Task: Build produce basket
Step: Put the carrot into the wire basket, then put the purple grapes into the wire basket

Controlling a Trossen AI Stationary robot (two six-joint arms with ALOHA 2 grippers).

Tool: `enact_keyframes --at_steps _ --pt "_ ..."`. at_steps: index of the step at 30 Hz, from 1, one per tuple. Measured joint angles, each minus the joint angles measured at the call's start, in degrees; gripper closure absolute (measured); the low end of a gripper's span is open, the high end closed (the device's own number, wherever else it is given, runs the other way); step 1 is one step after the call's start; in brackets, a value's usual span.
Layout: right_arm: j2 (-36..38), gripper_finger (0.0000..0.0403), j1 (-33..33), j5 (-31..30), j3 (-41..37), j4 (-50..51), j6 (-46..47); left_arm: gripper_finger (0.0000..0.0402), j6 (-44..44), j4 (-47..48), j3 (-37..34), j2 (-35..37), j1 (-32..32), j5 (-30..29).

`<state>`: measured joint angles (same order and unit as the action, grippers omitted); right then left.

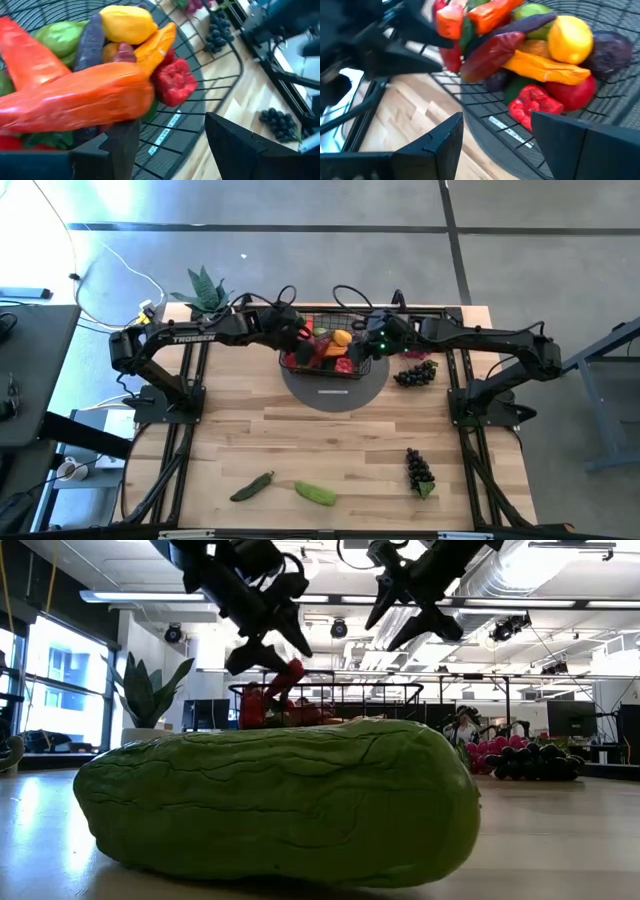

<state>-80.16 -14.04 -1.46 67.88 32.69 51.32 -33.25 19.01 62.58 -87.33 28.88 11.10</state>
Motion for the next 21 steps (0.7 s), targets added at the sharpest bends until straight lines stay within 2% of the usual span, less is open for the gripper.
enact_keyframes --at_steps 6,12,17,21 --pt "-0.02 0.0187 0.32 -2.80 0.00 1.64 4.57 0.0190 3.11 1.35 2.26 0.00 -0.50 1.23" --pt "0.35 0.0187 -0.04 -6.43 0.00 2.37 6.78 0.0190 8.62 2.87 6.05 0.00 -0.55 4.91" --pt "1.73 0.0187 -1.55 -11.06 0.00 3.22 7.84 0.0190 15.32 5.35 9.69 0.00 -0.35 4.67" --pt "1.88 0.0187 -2.91 -12.97 0.00 5.06 8.43 0.0190 22.84 10.42 12.58 0.00 -0.10 0.98"
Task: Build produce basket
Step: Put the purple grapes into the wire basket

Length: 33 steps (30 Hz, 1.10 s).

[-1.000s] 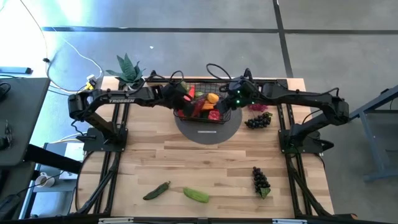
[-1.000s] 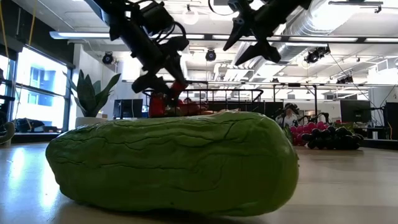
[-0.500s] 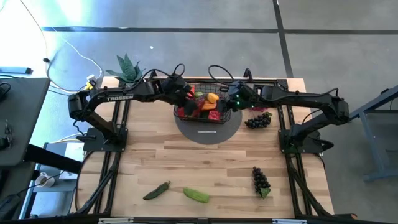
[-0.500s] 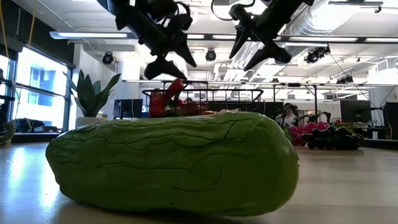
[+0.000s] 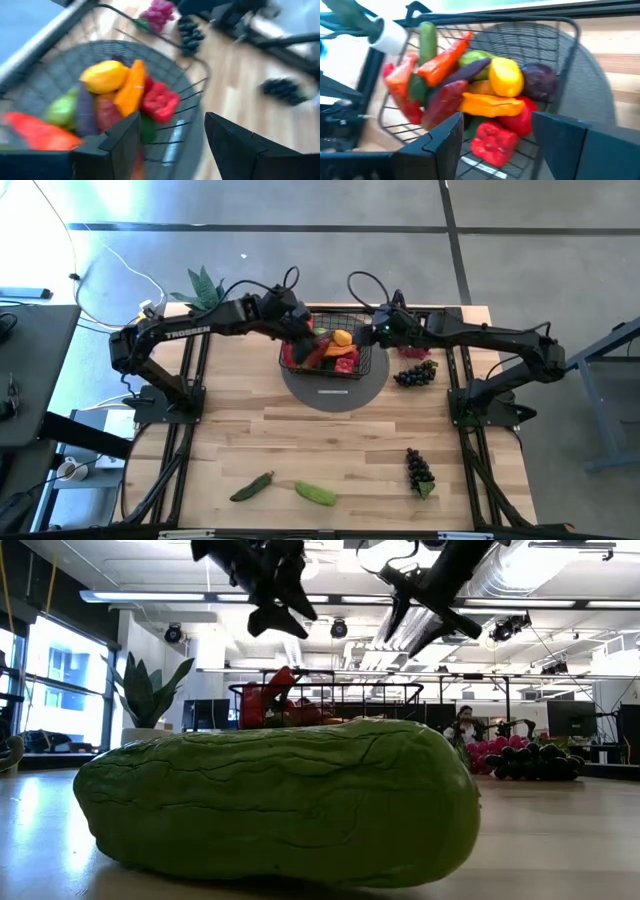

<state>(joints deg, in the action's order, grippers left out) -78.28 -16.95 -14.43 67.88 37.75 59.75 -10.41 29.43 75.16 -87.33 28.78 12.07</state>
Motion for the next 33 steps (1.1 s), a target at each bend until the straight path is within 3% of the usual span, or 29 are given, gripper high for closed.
enact_keyframes --at_steps 6,10,25,33 --pt "-0.09 0.0187 -1.82 -0.75 0.00 6.06 0.85 0.0190 9.86 7.68 2.95 0.00 0.94 -13.43" --pt "-0.09 0.0187 -3.47 -0.84 0.00 10.11 0.06 0.0190 13.89 10.06 3.42 0.02 2.04 -18.88" --pt "-0.11 0.0186 -14.22 4.08 -0.11 17.02 -23.04 0.0190 13.61 9.66 3.42 0.02 7.95 -19.73" --pt "-0.87 0.0152 -22.60 10.09 -0.13 19.57 -35.73 0.0190 12.61 9.59 3.42 0.02 10.30 -19.80"
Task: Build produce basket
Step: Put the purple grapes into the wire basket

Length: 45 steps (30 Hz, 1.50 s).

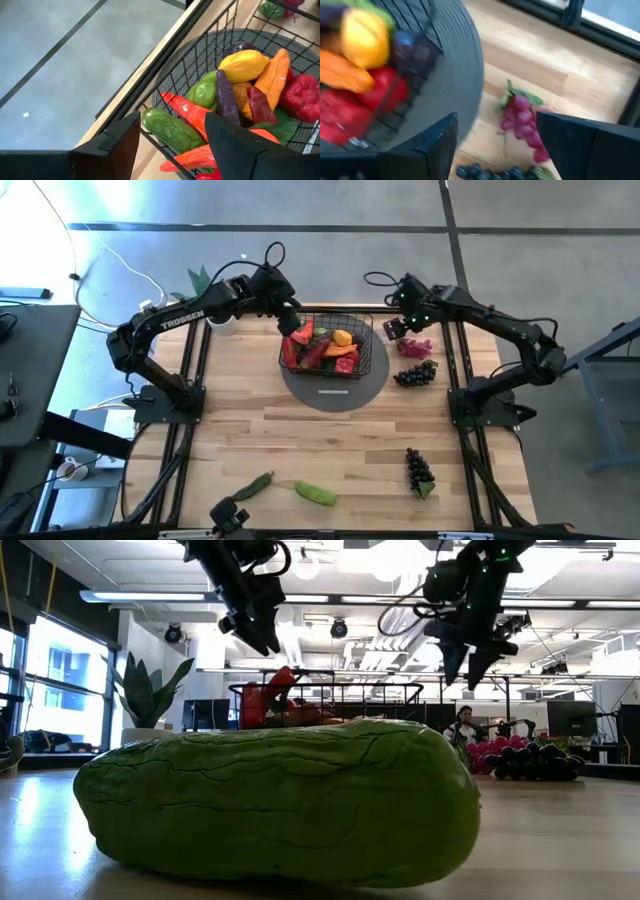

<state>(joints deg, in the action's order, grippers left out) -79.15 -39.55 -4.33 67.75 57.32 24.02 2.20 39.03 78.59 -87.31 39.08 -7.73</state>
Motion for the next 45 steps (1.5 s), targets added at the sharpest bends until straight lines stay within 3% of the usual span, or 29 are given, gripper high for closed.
enact_keyframes --at_steps 4,9,20,36,40,45 --pt "-2.30 0.0136 -3.19 3.46 -0.01 3.40 -8.03 0.0190 -0.53 -0.56 0.00 0.00 0.82 0.00" --pt "-6.47 0.0135 -5.25 2.95 -0.02 5.36 -13.68 0.0190 -0.68 -2.33 0.00 0.00 1.50 0.00" --pt "-15.19 0.0134 -6.23 2.81 -0.04 8.75 -16.97 0.0190 -1.55 -3.35 0.00 0.00 1.85 -0.50" --pt "-25.70 0.0135 -7.22 -3.15 -0.04 9.15 -11.96 0.0190 -1.55 -3.36 -0.02 0.00 1.85 -0.63" --pt "-26.25 0.0156 -7.78 -6.70 -0.04 10.26 -10.84 0.0190 -1.55 -3.35 -0.02 0.00 1.85 -0.63" --pt "-26.25 0.0230 -8.36 -8.97 -0.04 11.32 -10.52 0.0190 -1.55 -3.33 -0.02 0.00 1.85 -0.61"
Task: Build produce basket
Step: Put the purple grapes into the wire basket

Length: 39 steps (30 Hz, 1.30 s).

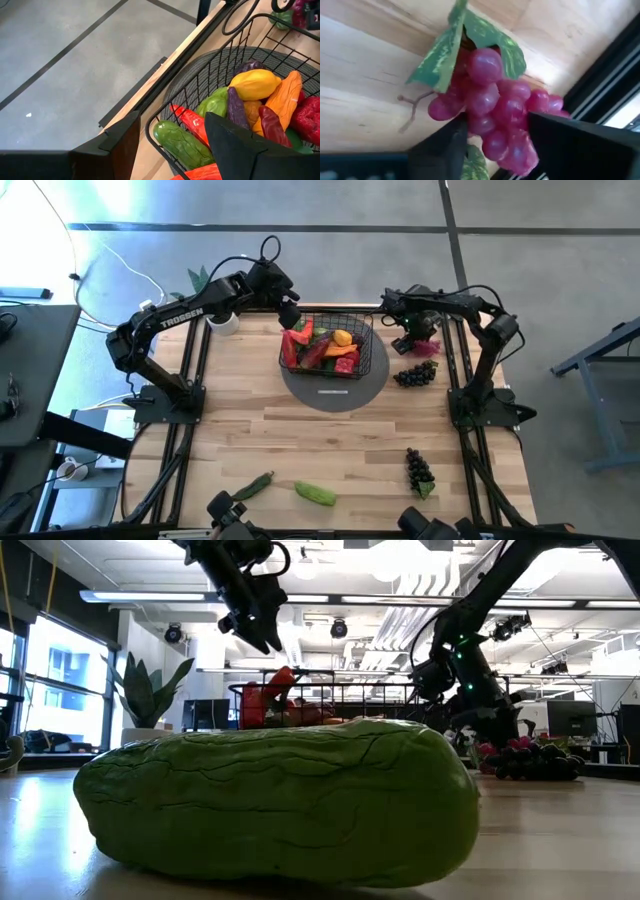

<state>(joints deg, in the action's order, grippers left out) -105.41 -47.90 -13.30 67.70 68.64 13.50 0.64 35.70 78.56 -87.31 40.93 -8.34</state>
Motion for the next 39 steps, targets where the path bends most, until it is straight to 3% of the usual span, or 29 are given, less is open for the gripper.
enact_keyframes --at_steps 7,9,22,31,39 --pt "0.03 0.0373 -0.52 -1.05 0.00 -0.05 0.58 0.0190 0.02 0.01 0.00 0.00 0.00 0.01" --pt "0.30 0.0392 -0.52 -1.05 0.00 -0.18 0.29 0.0190 0.02 0.01 0.00 0.00 0.00 0.02" --pt "8.39 0.0400 -0.48 1.98 0.00 -0.13 3.36 0.0190 0.07 1.03 0.00 0.00 0.00 0.11" --pt "19.46 0.0402 -0.45 6.55 0.01 -2.59 9.49 0.0190 1.56 5.90 -0.02 0.00 0.00 0.24" --pt "30.55 0.0403 -0.16 12.29 0.02 -11.82 16.45 0.0190 2.60 12.20 -0.02 0.00 -0.02 0.13"
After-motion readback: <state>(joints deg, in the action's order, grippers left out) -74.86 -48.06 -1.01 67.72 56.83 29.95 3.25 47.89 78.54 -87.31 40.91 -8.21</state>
